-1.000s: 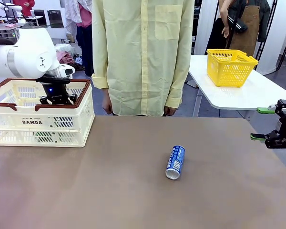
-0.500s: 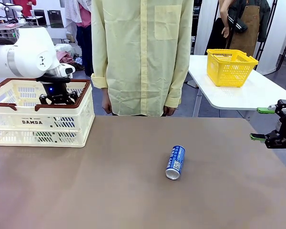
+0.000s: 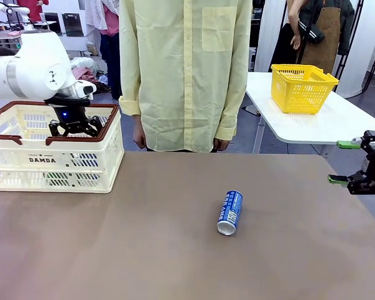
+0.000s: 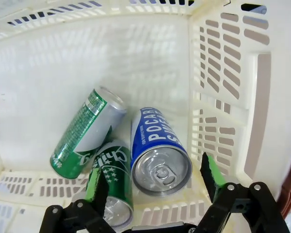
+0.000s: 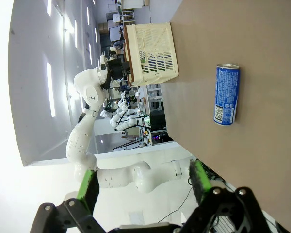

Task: Place the drinks into the Shopping basket.
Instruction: Pick up one drink and place it into the Shopping basket.

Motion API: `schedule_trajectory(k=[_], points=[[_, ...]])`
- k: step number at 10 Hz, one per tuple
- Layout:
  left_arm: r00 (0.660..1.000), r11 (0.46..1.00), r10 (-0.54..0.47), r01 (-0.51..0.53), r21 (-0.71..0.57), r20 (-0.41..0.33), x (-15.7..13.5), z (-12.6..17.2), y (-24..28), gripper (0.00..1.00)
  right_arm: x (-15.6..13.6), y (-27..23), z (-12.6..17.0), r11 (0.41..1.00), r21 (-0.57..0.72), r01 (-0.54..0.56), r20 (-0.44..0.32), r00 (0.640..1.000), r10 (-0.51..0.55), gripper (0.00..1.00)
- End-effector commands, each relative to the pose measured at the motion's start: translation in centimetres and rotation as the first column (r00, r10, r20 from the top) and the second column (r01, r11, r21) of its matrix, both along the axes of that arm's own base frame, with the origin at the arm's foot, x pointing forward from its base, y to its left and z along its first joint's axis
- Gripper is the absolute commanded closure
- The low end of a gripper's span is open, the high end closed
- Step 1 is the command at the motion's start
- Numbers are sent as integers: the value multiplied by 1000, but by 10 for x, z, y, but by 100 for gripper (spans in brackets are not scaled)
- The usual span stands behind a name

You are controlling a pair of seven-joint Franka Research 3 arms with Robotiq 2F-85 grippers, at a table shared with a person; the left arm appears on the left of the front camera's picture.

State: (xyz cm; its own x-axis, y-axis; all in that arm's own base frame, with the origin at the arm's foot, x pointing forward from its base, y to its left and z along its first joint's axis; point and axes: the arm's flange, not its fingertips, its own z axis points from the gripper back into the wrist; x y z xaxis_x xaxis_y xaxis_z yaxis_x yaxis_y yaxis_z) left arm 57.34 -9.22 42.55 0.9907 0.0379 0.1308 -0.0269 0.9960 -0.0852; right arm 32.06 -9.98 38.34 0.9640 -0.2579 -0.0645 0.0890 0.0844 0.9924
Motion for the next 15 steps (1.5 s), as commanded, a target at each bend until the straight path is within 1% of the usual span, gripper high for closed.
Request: schedule_trajectory(k=[1,2,3,4,5,6,7,8,9,10,11,12,13,14,15], points=[[999,1000,24,-24,-7,21,-10,17,10,0,1,1,4,1000,10,13,-2,1000,-13,0],[997,999,27,-24,-39,75,-16,40,17,0,1,1,4,1000,10,13,-2,1000,-13,0],[989,999,44,-42,-18,138,-26,78,29,0,1,1,4,1000,10,13,-2,1000,-13,0],[984,998,30,-22,-51,177,-40,114,38,0,1,1,4,1000,10,13,-2,1000,-13,0],[985,991,10,13,-132,172,-58,146,43,0,1,1,4,1000,10,13,-2,1000,-13,0],[988,973,-39,71,-220,147,-83,171,46,0,1,1,4,1000,10,13,-2,1000,-13,0],[982,924,-128,168,-344,137,-119,191,48,0,1,1,4,1000,10,13,-2,1000,-13,0],[965,869,-217,259,-422,146,-155,199,51,0,1,1,4,1000,10,13,-2,1000,-13,0],[944,790,-262,329,-517,201,-190,198,60,0,1,1,4,1000,10,13,-2,1000,-13,0],[933,690,-260,360,-628,248,-222,187,73,0,1,1,4,1000,10,13,-2,1000,-13,0],[940,626,-198,341,-701,279,-249,170,93,0,1,1,4,1000,10,13,-2,1000,-13,0],[923,507,-223,386,-771,315,-268,145,123,0,1,1,4,1000,10,13,-2,1000,-13,0],[910,365,-242,406,-838,335,-271,121,157,0,1,1,4,1000,10,13,-2,1000,-13,0],[914,226,-220,387,-894,340,-267,95,188,0,1,1,4,1000,10,13,-2,1000,-13,0],[939,156,-159,329,-931,305,-260,71,211,0,1,1,4,1000,10,13,-2,1000,-13,0]])
